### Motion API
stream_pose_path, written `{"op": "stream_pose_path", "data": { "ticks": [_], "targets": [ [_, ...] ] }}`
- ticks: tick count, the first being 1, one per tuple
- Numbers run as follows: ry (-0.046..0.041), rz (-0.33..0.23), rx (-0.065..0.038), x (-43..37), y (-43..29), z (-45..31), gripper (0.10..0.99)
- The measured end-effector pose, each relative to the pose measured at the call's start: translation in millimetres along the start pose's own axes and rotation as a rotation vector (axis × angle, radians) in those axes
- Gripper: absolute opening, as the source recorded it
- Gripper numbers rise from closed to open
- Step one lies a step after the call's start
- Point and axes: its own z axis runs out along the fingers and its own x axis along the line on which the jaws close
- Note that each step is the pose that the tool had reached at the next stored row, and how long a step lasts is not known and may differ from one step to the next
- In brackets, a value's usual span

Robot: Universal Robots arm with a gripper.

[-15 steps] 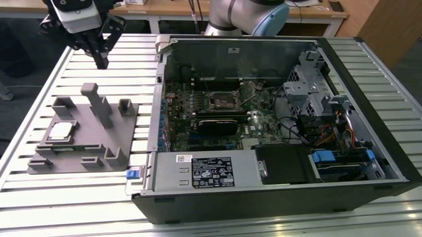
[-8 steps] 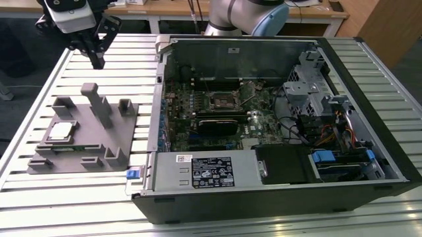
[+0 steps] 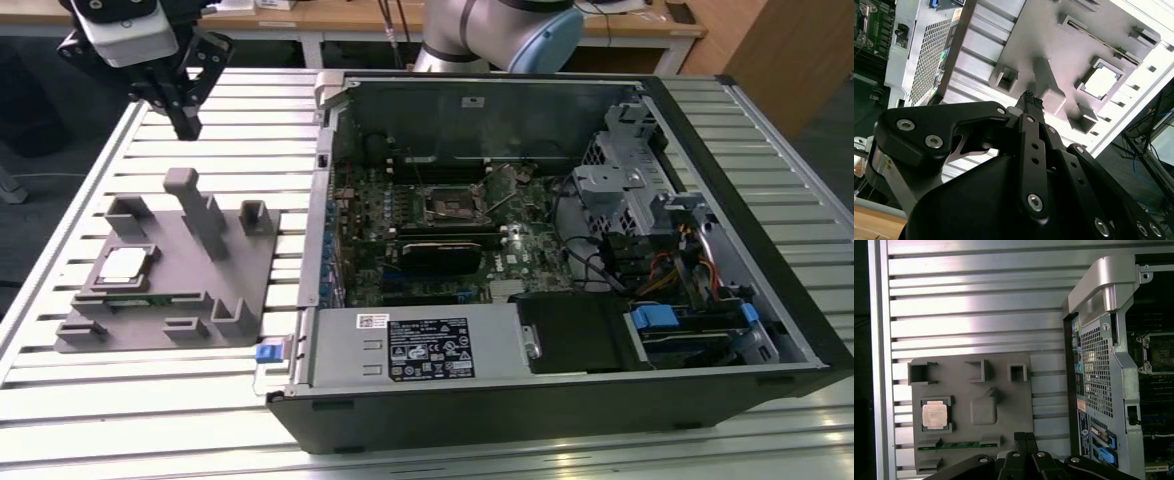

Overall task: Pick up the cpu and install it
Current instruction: 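Reach for the cpu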

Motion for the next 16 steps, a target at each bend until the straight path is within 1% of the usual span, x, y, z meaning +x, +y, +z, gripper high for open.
{"op": "stream_pose_path", "data": {
  "ticks": [16],
  "targets": [
    [0.0000,0.000,0.000,19.2,-0.5,0.4,0.106]
  ]
}}
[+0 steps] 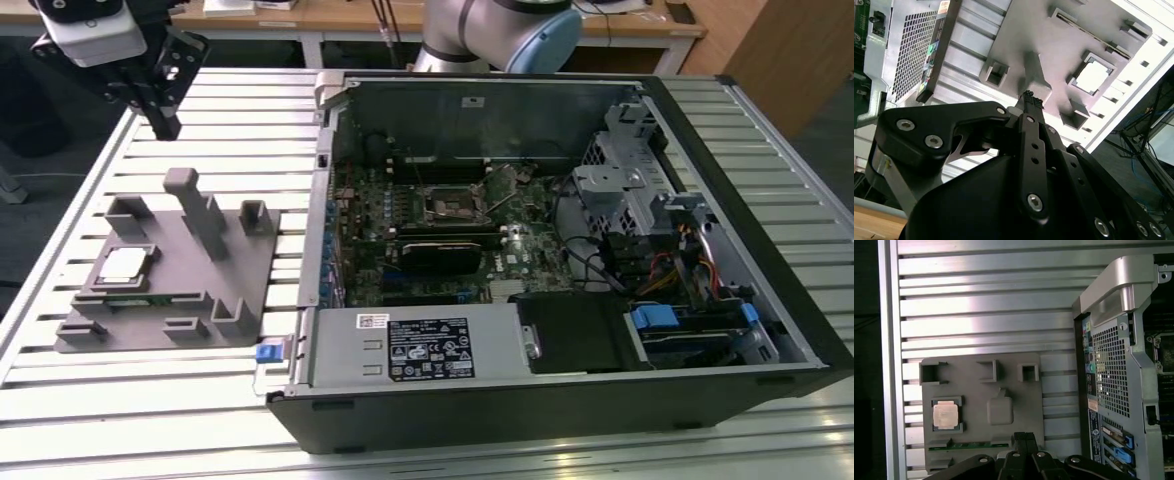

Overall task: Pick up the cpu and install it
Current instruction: 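Reach for the cpu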

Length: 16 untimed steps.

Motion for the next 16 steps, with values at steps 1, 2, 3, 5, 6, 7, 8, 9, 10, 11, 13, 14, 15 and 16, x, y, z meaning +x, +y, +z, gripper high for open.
{"op": "stream_pose_path", "data": {
  "ticks": [1,2,3,5,6,7,8,9,10,11,13,14,15,16],
  "targets": [
    [0.0000,0.000,0.000,1.2,0.0,0.0,0.106],
    [0.0000,0.000,0.000,2.3,-0.1,0.0,0.106],
    [0.0000,0.000,0.000,3.5,-0.1,0.1,0.106],
    [0.0000,0.000,0.000,5.8,-0.1,0.2,0.106],
    [0.0000,0.000,0.000,7.0,-0.2,0.2,0.106],
    [0.0000,0.000,0.000,8.1,-0.2,0.2,0.106],
    [0.0000,0.000,0.000,9.2,-0.2,0.3,0.106],
    [0.0000,0.000,0.000,10.4,-0.2,0.3,0.106],
    [0.0000,0.000,0.000,11.5,-0.2,0.3,0.106],
    [0.0000,0.000,0.000,12.7,-0.3,0.3,0.106],
    [0.0000,0.000,0.000,14.9,-0.3,0.4,0.106],
    [0.0000,0.000,0.000,16.1,-0.3,0.4,0.106],
    [0.0000,0.000,0.000,17.2,-0.3,0.4,0.106],
    [0.0000,0.000,0.000,18.4,-0.4,0.5,0.106]
  ]
}}
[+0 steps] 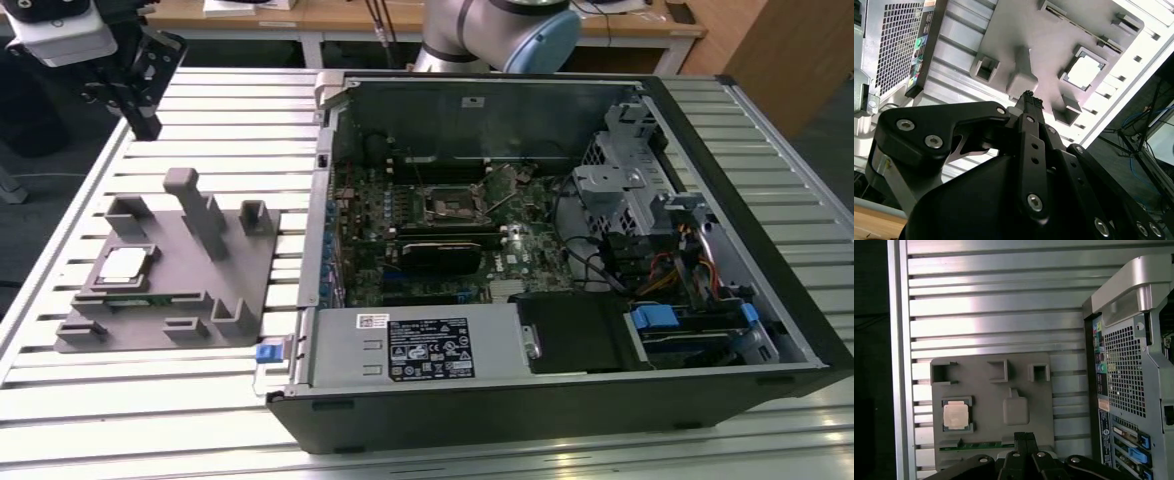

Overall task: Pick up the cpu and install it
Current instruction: 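Reach for the cpu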

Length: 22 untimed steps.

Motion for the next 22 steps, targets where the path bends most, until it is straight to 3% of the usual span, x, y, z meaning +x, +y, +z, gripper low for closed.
{"op": "stream_pose_path", "data": {
  "ticks": [22],
  "targets": [
    [0.0000,0.000,0.000,24.9,-0.3,0.8,0.106]
  ]
}}
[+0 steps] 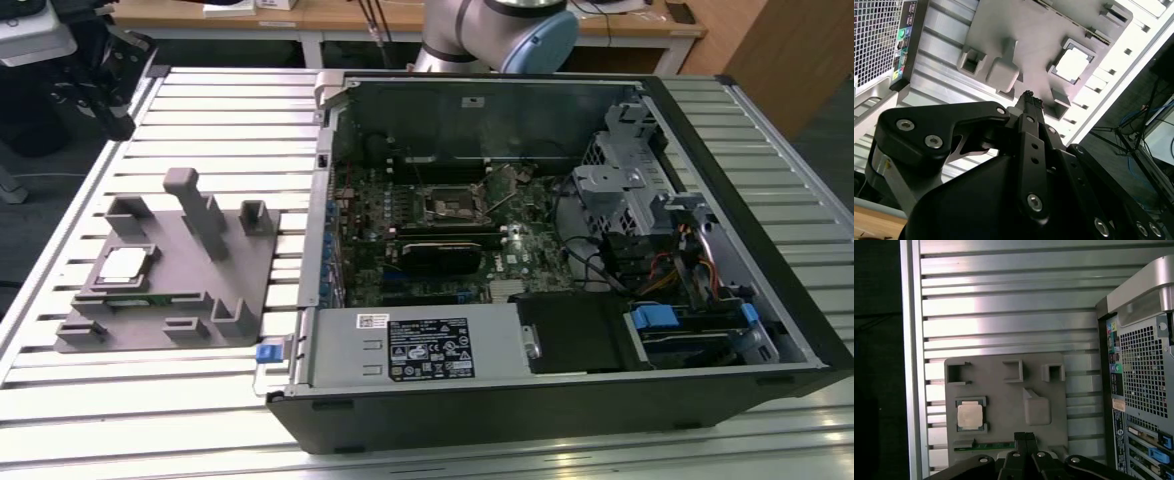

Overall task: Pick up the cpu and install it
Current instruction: 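Reach for the cpu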

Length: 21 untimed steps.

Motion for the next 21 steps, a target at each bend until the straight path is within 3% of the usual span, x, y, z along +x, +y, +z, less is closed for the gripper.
{"op": "stream_pose_path", "data": {
  "ticks": [21],
  "targets": [
    [0.0006,0.000,0.000,29.2,-0.5,1.1,0.106]
  ]
}}
